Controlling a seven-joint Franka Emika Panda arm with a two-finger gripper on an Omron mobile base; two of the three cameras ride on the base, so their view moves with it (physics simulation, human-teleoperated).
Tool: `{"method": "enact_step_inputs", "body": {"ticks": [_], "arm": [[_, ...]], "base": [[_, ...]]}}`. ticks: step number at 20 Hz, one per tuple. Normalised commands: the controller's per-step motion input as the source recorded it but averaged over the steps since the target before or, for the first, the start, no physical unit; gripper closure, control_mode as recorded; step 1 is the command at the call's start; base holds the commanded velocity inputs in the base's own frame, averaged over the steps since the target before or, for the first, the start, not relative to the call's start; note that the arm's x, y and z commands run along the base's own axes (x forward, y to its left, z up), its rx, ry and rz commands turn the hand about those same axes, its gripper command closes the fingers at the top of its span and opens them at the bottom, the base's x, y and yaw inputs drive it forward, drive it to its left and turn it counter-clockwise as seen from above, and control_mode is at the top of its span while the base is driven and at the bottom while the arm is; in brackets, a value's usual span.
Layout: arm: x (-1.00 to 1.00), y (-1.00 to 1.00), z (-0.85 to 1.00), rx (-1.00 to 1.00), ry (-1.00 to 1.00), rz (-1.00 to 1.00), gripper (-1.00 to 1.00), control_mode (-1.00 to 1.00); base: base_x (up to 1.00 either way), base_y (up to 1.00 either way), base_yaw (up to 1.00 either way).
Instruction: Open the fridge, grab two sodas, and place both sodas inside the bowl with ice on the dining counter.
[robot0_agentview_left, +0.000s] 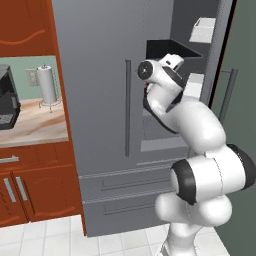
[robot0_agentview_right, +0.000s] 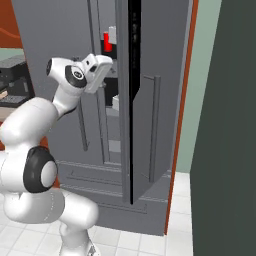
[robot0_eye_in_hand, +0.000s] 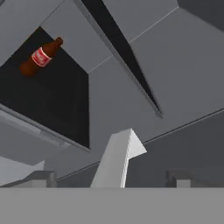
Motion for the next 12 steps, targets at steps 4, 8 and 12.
{"method": "enact_step_inputs", "body": {"ticks": [4,8,12], "arm": [[0.20,-0.63,0.00,0.00,0.00,-0.04,-1.00,-1.00],[0.02,-0.65,0.00,0.00,0.00,-0.04,-1.00,-1.00],[-0.10,-0.68,0.00,0.00,0.00,-0.06,-1.00,-1.00]], "base": [[0.00,0.00,0.00],[0.00,0.00,0.00],[0.00,0.00,0.00]]}}
